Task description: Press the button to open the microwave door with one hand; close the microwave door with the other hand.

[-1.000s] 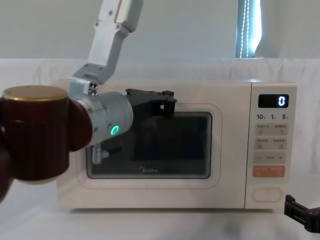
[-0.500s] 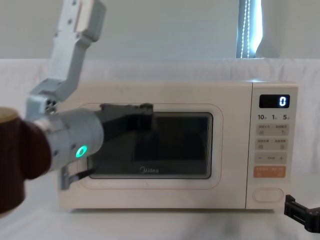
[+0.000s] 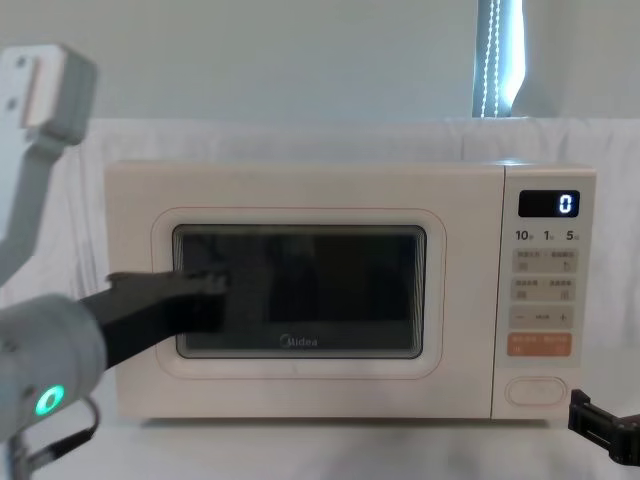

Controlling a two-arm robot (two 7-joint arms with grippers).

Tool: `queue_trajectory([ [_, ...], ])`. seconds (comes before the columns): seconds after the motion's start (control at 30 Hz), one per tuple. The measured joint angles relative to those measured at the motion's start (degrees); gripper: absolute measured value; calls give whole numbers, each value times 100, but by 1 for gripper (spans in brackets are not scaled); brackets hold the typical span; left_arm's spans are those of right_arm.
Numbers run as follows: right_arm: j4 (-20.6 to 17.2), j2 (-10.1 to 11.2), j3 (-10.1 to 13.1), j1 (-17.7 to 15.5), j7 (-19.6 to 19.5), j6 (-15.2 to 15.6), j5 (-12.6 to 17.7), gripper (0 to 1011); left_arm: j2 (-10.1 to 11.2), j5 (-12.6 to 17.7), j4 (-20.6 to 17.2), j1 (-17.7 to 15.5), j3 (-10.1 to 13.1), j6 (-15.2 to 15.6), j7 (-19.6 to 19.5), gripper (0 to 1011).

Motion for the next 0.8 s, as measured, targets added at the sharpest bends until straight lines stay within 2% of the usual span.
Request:
queue_trajectory([
  [0.17, 0, 0, 1, 0, 0, 0, 0, 1002, 109, -103, -289, 489, -169, -95, 50, 0],
  [0.5, 0, 0, 0, 0, 0, 0, 0, 1002, 254, -207, -454, 1206, -504, -260, 164, 0],
  [0.63, 0, 0, 1, 0, 0, 0, 0, 1002, 285, -211, -374, 1352, -631, -335, 201, 0],
  [0.8, 0, 0, 1, 0, 0, 0, 0, 1002, 290, -211, -242, 1375, -733, -413, 210, 0],
])
